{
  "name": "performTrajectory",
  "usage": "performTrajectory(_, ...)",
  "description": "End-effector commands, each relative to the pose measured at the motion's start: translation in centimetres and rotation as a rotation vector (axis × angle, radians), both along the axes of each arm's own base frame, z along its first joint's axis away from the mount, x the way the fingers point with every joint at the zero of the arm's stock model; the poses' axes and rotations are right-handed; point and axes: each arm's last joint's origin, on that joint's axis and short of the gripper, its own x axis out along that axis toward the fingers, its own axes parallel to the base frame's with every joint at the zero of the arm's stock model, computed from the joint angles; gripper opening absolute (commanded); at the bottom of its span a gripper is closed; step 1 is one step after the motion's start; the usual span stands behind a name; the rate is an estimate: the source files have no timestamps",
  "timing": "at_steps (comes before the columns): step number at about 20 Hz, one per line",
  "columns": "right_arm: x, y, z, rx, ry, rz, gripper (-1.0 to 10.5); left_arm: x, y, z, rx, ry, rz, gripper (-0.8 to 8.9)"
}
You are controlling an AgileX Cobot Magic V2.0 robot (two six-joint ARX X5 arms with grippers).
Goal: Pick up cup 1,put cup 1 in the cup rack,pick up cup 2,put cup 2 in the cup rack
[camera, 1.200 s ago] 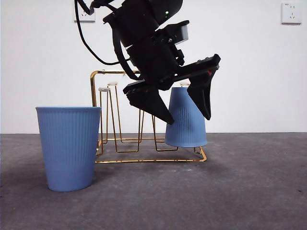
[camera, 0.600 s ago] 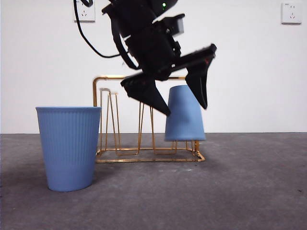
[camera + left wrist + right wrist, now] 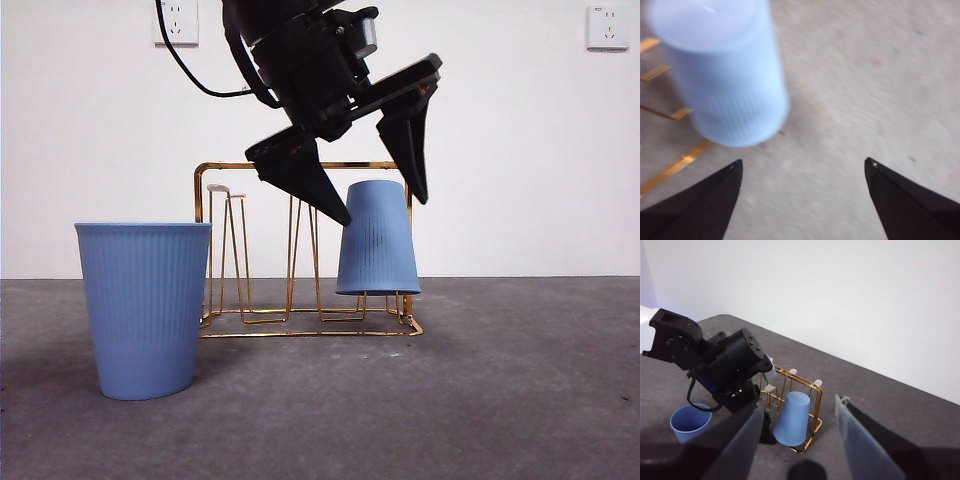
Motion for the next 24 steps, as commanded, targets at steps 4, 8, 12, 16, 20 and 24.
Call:
performTrajectory(4,0.1,0.1,-0.1,0.005,0.002,-0.001,2.5,-1.1,0.2,1.6,-0.087,0.063,-0.076,4.09)
performTrajectory(8,0.7,0.7,-0.1,0.002,0.029,-0.002,2.5,-3.2,1.7,5.5,-0.167,0.019,-0.121,4.09)
performTrajectory(12,2.8,3.1,-0.3,-0.002,0.115,0.056,2.5,-6.7,5.9,11.1,-0.178,-0.129,-0.097,4.09)
performTrajectory(16,6.6,7.3,-1.2,-0.007,0.249,0.132,2.5,-11.2,11.4,15.8,-0.123,-0.319,0.024,4.09)
performTrajectory(20,11.8,13.1,-4.1,-0.030,0.435,0.235,2.6,-15.6,16.2,18.2,-0.070,-0.452,0.133,4.09)
performTrajectory(24,16.8,18.6,-8.8,-0.041,0.626,0.303,2.7,-18.9,19.6,18.7,-0.014,-0.482,0.195,4.09)
